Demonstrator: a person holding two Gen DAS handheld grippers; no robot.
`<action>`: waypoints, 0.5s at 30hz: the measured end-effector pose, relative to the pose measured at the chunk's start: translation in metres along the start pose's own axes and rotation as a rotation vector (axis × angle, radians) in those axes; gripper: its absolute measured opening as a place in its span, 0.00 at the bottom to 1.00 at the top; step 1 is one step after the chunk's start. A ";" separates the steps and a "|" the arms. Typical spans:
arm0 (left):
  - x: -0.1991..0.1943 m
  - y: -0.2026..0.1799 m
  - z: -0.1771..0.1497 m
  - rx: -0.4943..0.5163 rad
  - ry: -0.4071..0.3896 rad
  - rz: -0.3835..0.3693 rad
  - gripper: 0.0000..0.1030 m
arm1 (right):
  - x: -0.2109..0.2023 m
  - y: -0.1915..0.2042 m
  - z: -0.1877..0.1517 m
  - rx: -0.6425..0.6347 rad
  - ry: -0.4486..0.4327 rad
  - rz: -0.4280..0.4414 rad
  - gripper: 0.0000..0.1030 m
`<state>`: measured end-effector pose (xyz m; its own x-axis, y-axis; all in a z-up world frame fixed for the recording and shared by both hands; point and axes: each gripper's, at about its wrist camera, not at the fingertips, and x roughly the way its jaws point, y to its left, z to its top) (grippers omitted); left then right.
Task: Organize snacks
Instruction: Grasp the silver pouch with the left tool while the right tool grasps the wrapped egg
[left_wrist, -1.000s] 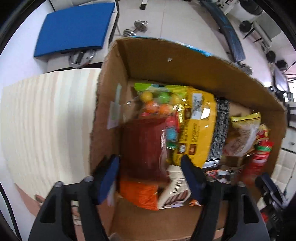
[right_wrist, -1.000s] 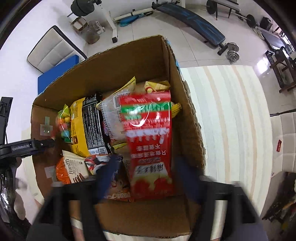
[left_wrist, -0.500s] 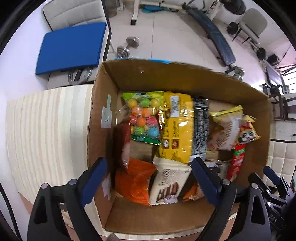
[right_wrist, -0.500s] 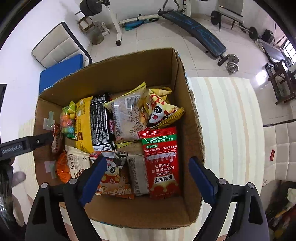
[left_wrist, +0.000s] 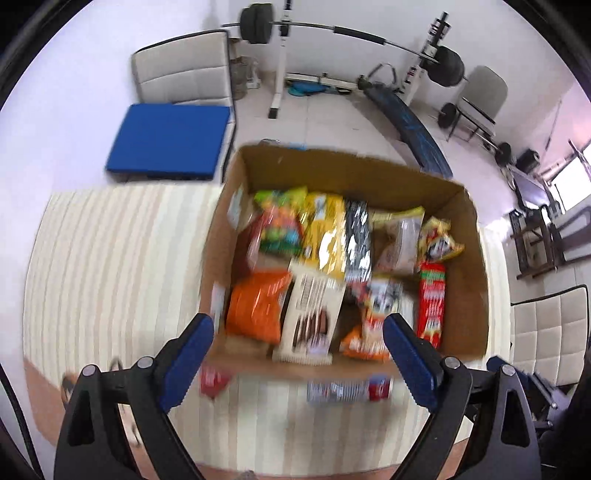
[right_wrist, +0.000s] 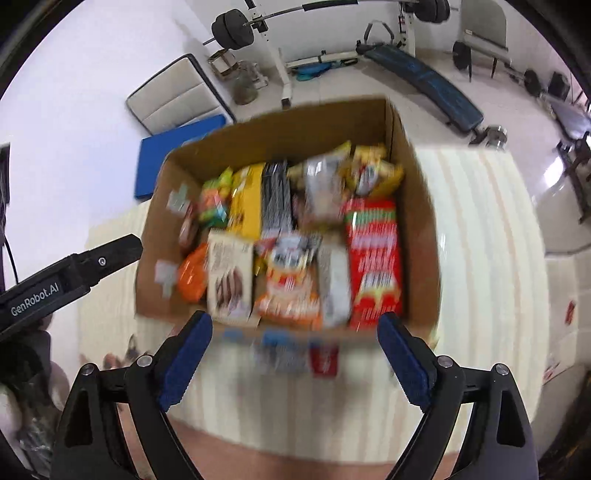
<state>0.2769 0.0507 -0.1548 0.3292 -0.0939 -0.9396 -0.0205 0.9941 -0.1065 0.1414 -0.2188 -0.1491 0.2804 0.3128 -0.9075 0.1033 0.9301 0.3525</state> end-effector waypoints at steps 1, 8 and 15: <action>0.000 0.003 -0.013 -0.011 0.000 0.014 0.91 | 0.000 -0.003 -0.012 0.015 -0.004 0.026 0.90; 0.037 0.019 -0.096 -0.088 0.085 0.092 0.91 | 0.056 -0.047 -0.081 0.142 0.065 0.097 0.63; 0.077 0.028 -0.126 -0.123 0.178 0.128 0.91 | 0.120 -0.059 -0.083 0.163 0.085 0.042 0.51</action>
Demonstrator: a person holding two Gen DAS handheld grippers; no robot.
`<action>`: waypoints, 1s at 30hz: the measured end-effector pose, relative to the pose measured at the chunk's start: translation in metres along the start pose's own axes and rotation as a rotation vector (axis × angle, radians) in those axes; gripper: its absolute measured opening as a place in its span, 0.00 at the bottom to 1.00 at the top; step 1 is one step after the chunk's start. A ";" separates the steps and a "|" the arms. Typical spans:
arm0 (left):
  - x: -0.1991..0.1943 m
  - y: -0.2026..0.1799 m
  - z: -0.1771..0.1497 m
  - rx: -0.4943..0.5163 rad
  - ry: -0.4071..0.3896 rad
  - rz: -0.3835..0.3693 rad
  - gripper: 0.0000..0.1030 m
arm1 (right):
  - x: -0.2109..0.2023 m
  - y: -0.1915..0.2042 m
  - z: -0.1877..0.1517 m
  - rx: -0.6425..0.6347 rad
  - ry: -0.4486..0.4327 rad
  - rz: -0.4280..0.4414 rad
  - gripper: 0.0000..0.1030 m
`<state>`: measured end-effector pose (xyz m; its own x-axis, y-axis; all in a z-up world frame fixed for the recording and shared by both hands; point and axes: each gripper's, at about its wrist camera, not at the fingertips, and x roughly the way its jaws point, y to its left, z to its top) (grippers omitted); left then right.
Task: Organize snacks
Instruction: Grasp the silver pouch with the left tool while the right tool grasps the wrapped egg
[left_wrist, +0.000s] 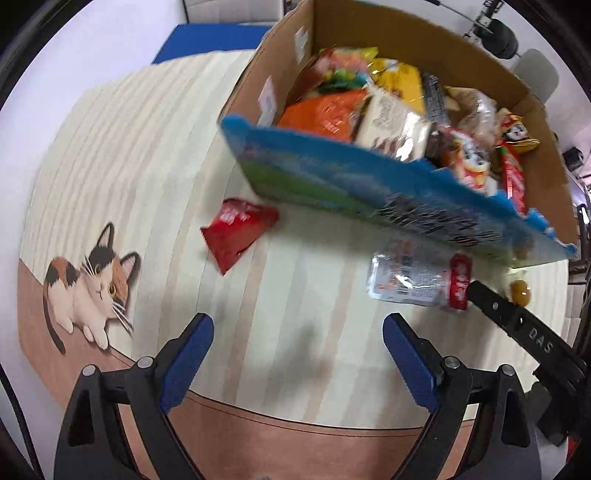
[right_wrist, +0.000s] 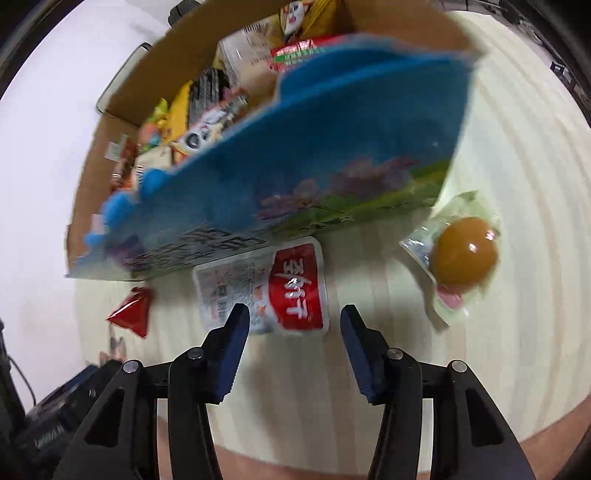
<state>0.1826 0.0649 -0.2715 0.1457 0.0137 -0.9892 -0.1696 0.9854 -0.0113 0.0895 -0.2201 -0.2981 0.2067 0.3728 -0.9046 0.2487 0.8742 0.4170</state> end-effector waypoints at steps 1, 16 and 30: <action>0.002 0.002 0.000 -0.009 0.003 0.003 0.91 | 0.006 0.001 0.000 0.000 0.003 -0.008 0.47; 0.024 0.036 -0.002 -0.118 0.074 0.002 0.91 | 0.040 0.060 -0.070 -0.132 0.212 0.174 0.07; 0.087 -0.003 0.001 -0.222 0.119 0.033 0.91 | -0.052 -0.042 -0.035 0.041 -0.103 -0.205 0.53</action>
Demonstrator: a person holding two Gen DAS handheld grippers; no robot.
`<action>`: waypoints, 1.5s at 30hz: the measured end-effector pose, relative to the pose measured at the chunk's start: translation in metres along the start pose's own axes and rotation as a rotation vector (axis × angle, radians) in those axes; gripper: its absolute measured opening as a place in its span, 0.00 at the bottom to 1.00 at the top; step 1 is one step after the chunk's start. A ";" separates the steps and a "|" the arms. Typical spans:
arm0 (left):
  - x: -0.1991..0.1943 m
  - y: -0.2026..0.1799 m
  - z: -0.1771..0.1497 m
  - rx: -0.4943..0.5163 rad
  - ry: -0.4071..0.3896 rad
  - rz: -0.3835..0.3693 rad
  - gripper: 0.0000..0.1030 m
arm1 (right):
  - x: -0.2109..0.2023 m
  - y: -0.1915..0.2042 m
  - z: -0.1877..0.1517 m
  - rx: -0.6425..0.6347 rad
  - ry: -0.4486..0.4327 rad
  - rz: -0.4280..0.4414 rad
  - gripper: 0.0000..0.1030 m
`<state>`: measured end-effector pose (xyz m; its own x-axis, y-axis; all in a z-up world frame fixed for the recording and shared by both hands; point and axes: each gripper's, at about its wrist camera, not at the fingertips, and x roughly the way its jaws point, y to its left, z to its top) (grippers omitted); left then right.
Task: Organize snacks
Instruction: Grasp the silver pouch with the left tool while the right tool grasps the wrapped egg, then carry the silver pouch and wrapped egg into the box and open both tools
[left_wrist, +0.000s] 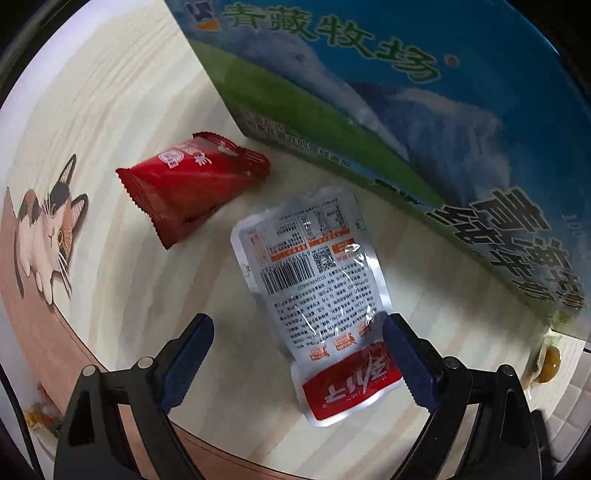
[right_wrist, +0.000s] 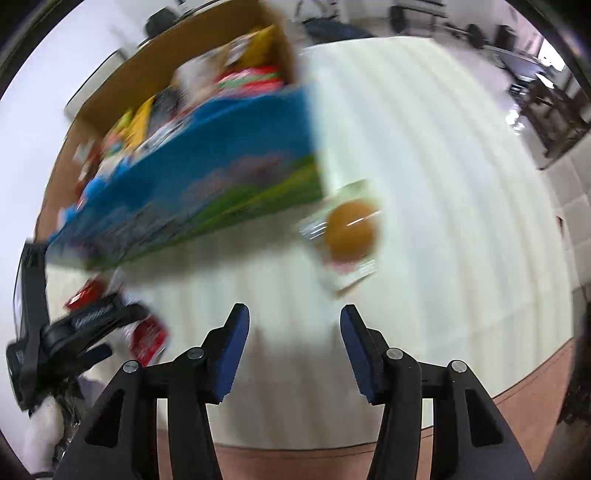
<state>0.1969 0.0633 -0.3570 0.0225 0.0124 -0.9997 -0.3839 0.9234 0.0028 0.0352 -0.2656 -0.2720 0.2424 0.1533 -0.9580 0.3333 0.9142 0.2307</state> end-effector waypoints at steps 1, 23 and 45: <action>0.000 0.000 -0.001 0.011 -0.003 0.008 0.92 | -0.002 -0.009 0.005 0.016 -0.010 -0.013 0.53; 0.006 0.069 -0.012 0.059 0.140 -0.076 0.93 | 0.056 -0.031 0.078 -0.003 0.161 -0.025 0.39; 0.017 0.030 -0.042 0.322 0.177 -0.029 0.57 | 0.051 0.018 -0.040 -0.280 0.349 0.019 0.39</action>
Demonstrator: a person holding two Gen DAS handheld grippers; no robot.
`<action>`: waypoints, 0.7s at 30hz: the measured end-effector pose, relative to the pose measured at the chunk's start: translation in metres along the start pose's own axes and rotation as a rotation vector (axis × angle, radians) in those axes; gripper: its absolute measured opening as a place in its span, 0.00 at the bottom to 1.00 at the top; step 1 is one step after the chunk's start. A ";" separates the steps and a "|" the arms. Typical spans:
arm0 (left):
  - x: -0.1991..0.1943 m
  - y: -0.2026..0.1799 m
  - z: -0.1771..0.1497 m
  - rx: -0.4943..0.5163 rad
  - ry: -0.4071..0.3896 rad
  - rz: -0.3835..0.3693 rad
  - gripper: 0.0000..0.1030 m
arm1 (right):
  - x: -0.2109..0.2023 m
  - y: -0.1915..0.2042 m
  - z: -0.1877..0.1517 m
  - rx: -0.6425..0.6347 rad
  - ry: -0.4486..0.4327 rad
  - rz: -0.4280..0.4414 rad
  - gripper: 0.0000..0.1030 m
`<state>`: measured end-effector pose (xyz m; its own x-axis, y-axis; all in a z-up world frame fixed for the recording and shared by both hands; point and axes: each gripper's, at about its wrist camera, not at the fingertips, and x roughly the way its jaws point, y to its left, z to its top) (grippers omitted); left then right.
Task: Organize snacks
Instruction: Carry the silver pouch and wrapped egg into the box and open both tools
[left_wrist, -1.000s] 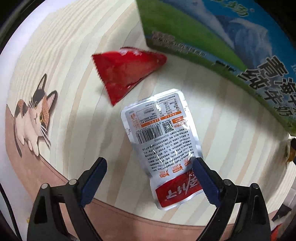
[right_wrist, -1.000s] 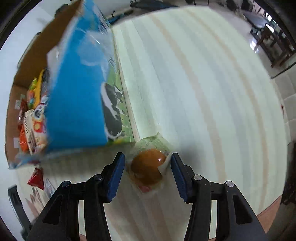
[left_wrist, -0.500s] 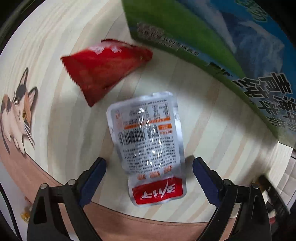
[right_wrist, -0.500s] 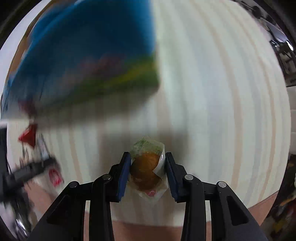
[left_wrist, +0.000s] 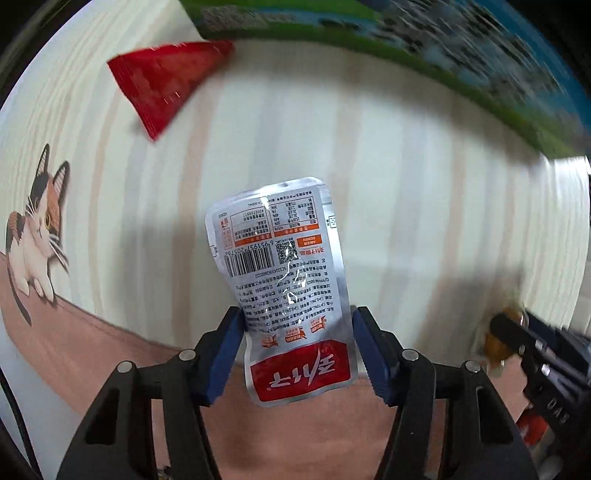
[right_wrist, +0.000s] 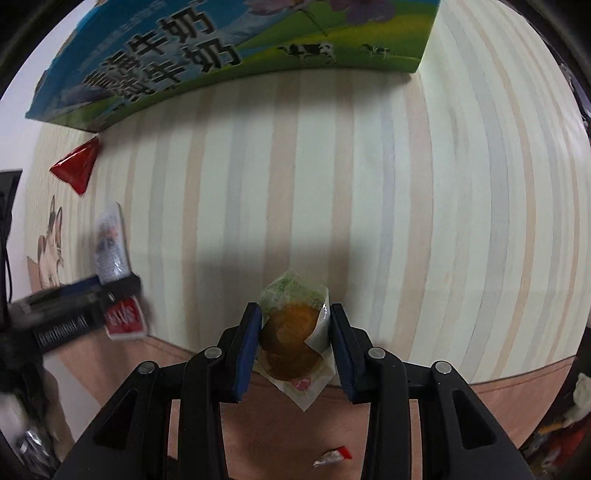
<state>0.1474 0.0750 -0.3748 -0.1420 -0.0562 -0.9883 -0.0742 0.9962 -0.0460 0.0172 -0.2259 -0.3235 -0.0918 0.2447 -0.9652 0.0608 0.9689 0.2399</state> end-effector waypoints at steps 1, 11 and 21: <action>-0.001 -0.005 0.001 0.008 -0.001 0.001 0.57 | -0.002 0.000 -0.003 0.002 -0.005 0.006 0.39; -0.014 -0.052 -0.027 0.097 -0.047 0.005 0.57 | -0.016 0.020 -0.001 -0.030 -0.014 0.009 0.39; -0.072 -0.064 -0.043 0.121 -0.156 -0.047 0.57 | -0.070 0.020 -0.020 -0.038 -0.081 0.054 0.39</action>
<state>0.1199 0.0128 -0.2949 0.0138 -0.1010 -0.9948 0.0434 0.9940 -0.1003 0.0049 -0.2225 -0.2494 -0.0083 0.2945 -0.9556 0.0260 0.9554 0.2942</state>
